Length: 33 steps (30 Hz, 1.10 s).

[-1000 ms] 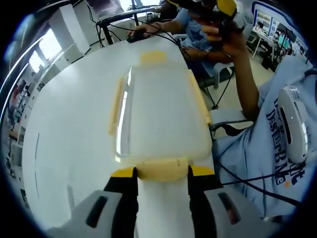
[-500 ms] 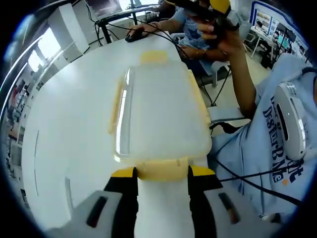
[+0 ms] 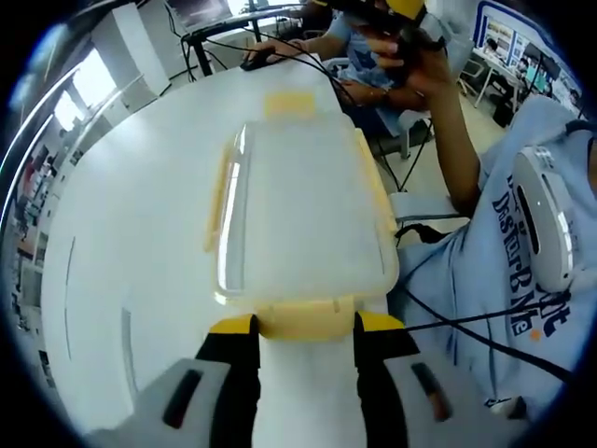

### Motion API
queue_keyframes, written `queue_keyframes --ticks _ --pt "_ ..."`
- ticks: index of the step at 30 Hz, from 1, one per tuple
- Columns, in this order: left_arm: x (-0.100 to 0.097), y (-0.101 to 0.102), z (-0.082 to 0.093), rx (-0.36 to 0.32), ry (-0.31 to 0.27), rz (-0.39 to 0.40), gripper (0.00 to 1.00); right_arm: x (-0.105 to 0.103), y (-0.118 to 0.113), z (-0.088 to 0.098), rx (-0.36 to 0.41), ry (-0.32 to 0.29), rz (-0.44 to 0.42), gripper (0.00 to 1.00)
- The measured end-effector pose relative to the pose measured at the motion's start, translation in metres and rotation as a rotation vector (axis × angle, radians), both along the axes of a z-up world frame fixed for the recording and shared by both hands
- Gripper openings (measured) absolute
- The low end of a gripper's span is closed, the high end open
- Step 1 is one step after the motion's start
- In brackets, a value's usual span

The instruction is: Snap each plastic latch of the storage box into its locked position after aligning the lid with the box until every specified latch is closed and the lid sits flush.

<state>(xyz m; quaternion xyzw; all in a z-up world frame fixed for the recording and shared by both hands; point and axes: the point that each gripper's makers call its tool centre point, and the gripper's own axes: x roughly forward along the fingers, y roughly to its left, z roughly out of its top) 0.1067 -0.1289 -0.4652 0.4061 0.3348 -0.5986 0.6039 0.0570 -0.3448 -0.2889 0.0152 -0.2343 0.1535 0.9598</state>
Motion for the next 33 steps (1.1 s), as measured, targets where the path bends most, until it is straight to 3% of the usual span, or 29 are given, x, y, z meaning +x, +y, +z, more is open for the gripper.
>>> queue_keyframes --ticks 33 --pt "0.003 0.026 0.0 0.051 -0.003 0.014 0.38 0.003 0.005 -0.003 -0.007 0.01 0.01 0.92"
